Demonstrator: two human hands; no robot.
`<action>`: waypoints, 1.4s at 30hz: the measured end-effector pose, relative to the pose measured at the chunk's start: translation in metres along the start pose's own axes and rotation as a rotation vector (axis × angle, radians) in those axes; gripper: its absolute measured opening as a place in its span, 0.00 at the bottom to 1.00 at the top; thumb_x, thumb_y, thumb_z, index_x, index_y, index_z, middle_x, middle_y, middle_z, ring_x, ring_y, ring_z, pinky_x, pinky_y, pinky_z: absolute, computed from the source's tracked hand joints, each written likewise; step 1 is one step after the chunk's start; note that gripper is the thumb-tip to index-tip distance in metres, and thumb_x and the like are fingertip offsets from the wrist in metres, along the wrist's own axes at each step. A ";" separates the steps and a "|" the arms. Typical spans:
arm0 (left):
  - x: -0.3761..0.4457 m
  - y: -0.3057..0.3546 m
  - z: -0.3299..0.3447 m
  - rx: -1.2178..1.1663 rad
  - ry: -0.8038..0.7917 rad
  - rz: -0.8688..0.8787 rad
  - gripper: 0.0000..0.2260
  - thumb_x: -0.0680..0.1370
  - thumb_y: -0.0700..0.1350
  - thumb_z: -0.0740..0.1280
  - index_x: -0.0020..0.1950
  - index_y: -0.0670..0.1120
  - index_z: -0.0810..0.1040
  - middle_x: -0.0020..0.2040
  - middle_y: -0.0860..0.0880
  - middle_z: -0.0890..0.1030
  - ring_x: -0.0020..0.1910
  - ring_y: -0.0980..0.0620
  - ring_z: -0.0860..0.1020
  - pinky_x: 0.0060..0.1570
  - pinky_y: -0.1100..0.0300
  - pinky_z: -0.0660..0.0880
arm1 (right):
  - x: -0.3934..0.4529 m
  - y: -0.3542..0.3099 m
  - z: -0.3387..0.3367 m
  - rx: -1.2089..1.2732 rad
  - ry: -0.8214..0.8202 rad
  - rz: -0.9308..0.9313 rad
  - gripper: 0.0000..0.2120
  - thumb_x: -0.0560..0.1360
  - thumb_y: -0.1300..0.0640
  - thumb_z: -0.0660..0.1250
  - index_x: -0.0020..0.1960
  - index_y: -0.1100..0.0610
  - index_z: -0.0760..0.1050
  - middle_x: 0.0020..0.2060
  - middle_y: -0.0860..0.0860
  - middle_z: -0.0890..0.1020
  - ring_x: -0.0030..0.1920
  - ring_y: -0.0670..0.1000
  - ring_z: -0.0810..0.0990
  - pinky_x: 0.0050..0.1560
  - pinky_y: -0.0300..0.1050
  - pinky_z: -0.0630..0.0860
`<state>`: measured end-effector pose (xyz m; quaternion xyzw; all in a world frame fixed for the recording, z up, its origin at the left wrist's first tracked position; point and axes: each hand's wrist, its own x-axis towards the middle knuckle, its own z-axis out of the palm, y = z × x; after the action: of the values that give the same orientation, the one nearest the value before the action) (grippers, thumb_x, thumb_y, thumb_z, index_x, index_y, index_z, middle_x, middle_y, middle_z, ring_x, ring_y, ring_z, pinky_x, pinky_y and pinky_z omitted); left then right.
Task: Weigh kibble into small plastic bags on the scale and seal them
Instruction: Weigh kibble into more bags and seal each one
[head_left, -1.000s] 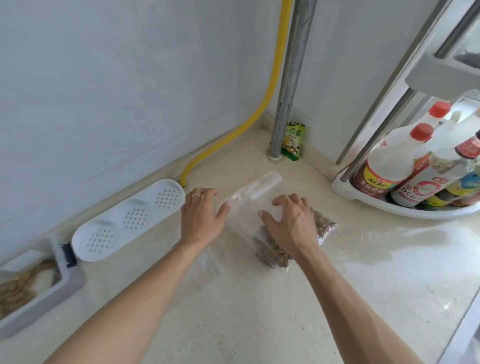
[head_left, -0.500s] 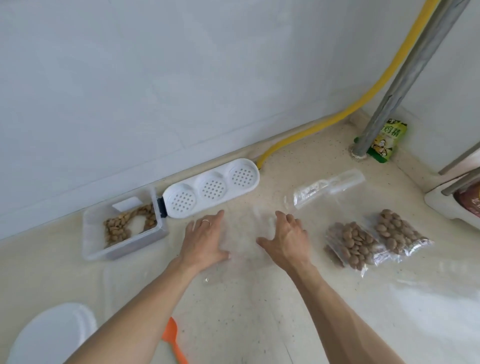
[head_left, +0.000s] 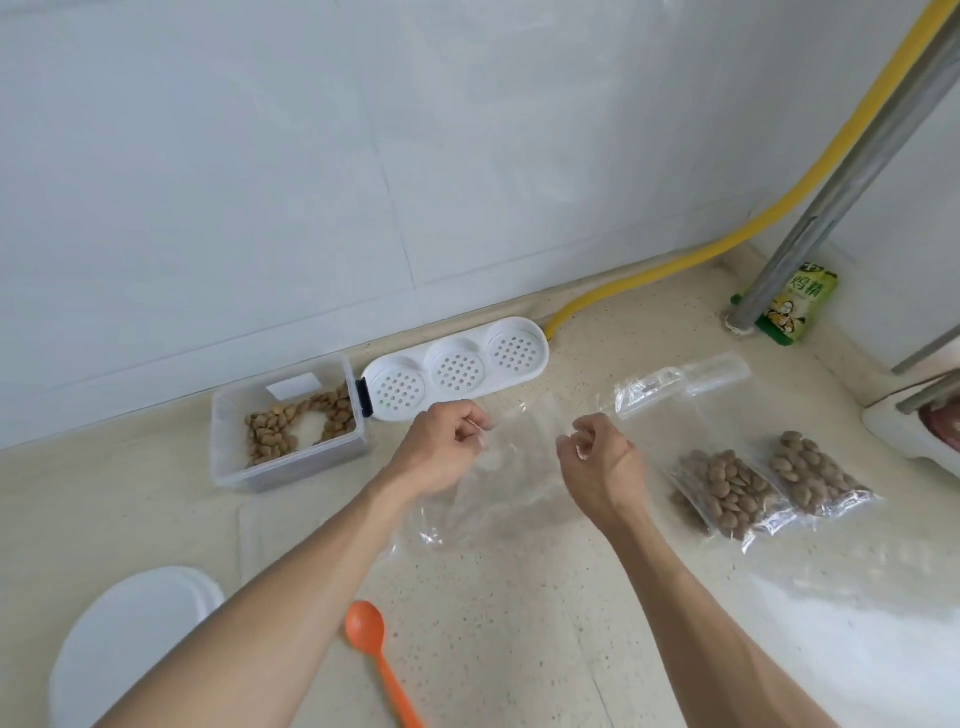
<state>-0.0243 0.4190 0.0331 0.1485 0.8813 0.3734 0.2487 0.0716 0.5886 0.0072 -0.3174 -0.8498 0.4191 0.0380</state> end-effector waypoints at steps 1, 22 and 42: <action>-0.005 0.000 -0.009 -0.062 -0.023 -0.006 0.06 0.77 0.40 0.68 0.51 0.50 0.79 0.41 0.54 0.81 0.42 0.57 0.80 0.42 0.67 0.72 | -0.005 -0.007 0.000 0.075 0.003 0.017 0.12 0.77 0.56 0.65 0.60 0.57 0.74 0.43 0.48 0.82 0.44 0.48 0.80 0.43 0.40 0.75; -0.185 -0.235 -0.233 0.086 -0.016 -0.193 0.10 0.71 0.34 0.67 0.47 0.49 0.79 0.41 0.49 0.81 0.40 0.51 0.79 0.41 0.60 0.75 | -0.220 -0.145 0.203 0.309 -0.219 0.185 0.02 0.72 0.61 0.72 0.43 0.60 0.81 0.34 0.54 0.84 0.34 0.49 0.79 0.38 0.45 0.78; -0.238 -0.291 -0.195 0.402 0.398 0.077 0.20 0.76 0.49 0.67 0.66 0.43 0.75 0.65 0.43 0.73 0.67 0.43 0.68 0.64 0.47 0.66 | -0.272 -0.137 0.233 -0.034 -0.054 0.015 0.19 0.80 0.49 0.59 0.65 0.59 0.72 0.59 0.57 0.79 0.59 0.56 0.77 0.59 0.54 0.74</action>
<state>0.0440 0.0014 0.0141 0.1520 0.9629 0.2221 0.0220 0.1418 0.2112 0.0122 -0.3130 -0.8550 0.4135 0.0063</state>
